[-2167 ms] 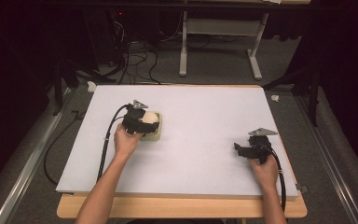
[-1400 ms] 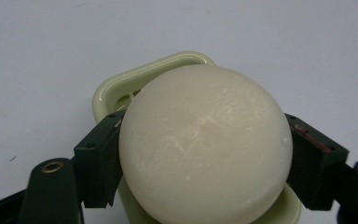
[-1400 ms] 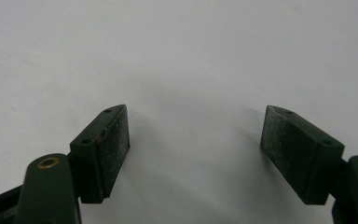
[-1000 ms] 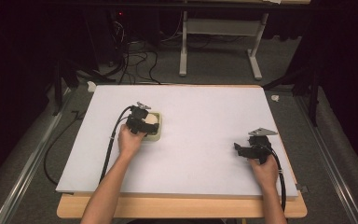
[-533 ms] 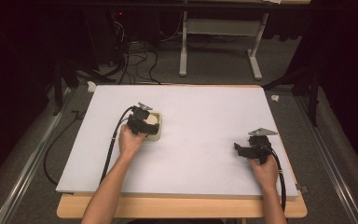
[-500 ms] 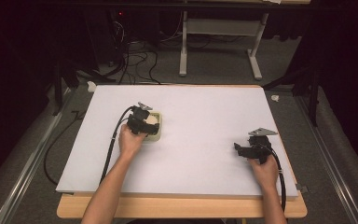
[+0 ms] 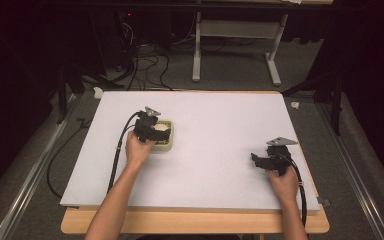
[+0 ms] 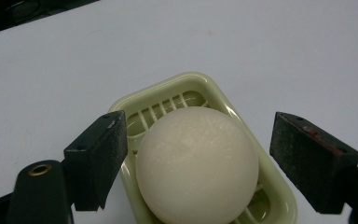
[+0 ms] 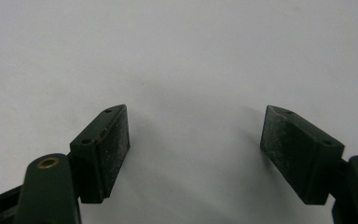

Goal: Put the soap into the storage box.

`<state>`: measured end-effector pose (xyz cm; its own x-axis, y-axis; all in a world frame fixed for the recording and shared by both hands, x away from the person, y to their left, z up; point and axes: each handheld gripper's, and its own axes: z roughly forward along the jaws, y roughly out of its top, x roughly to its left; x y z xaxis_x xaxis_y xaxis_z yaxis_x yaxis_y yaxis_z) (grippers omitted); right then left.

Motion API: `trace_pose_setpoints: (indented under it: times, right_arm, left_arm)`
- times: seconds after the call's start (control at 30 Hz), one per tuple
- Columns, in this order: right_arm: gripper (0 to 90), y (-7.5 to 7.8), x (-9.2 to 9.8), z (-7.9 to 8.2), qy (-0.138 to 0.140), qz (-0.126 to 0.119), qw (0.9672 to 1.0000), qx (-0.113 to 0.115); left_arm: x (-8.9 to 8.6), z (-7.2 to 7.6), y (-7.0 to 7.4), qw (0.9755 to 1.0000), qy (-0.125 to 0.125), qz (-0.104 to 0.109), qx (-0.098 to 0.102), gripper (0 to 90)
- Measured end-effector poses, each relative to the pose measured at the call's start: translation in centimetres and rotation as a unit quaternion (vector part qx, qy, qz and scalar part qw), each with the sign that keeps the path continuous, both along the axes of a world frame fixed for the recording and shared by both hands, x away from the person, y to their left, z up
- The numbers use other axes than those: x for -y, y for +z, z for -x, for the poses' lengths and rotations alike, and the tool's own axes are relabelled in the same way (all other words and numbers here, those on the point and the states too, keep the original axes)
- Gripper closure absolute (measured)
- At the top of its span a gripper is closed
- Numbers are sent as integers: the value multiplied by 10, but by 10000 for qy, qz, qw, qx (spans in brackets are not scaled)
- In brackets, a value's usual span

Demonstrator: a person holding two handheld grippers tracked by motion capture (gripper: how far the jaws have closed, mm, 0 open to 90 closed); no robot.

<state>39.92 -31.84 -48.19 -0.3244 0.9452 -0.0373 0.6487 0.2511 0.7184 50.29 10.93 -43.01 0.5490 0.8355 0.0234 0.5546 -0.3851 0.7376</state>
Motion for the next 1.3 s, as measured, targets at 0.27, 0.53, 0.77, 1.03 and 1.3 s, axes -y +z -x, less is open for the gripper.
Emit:
trace_pose_setpoints:
  times: [0.27,0.53,0.77,1.03,1.3]
  right_arm:
    - [243,0,0,0,1,0,10000,-2]
    - [242,0,0,0,-1,0,10000,-2]
    - [242,0,0,0,-1,1,10000,-2]
    - [240,0,0,0,-10,-4,10000,0]
    - [238,0,0,0,-19,-22,10000,-12]
  left_arm:
    - [-9,5,11,9999,-22,153,76,201]
    - [-14,12,16,9996,-82,252,129,200]
    - [-25,18,19,9989,-36,443,146,204]
    - [-36,25,22,9989,-16,450,150,202]
    - [-50,35,24,9986,35,499,198,205]
